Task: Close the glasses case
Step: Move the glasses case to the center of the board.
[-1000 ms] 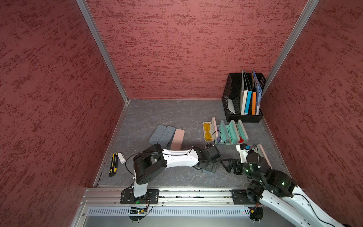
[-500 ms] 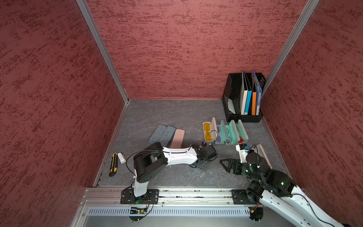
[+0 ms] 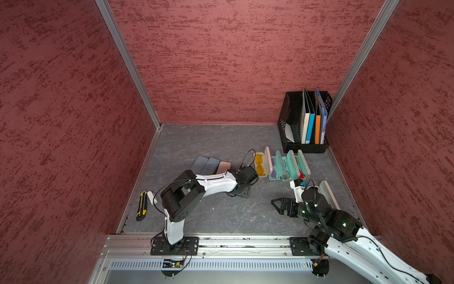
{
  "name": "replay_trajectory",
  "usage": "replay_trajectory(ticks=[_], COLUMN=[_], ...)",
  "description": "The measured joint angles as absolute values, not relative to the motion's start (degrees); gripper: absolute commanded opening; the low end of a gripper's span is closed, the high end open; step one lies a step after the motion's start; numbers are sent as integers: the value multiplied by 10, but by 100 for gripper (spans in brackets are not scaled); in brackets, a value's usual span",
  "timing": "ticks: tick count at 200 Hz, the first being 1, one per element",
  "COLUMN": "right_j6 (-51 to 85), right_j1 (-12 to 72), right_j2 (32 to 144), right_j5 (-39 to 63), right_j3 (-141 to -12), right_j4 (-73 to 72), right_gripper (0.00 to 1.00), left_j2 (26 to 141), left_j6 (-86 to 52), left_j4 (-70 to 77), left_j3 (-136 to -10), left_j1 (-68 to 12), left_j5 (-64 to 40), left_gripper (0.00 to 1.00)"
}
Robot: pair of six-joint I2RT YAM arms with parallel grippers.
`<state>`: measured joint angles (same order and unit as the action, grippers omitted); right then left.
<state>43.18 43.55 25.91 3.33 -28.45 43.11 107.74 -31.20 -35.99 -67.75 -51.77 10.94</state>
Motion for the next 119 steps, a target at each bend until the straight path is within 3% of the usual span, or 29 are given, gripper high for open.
replay_trajectory(ticks=[56,119], right_j6=[429,451], right_j1=[435,435], right_j2=[264,281], right_j5=[37,-8], right_j3=[-279,-278], right_j4=[430,453], right_gripper=[98,98], left_j2=[1094,1052], left_j6=[-295,-300], left_j4=[-353,-352], left_j3=[-699,-675], left_j1=[-472,-491], left_j5=[121,156], left_gripper=[78,96])
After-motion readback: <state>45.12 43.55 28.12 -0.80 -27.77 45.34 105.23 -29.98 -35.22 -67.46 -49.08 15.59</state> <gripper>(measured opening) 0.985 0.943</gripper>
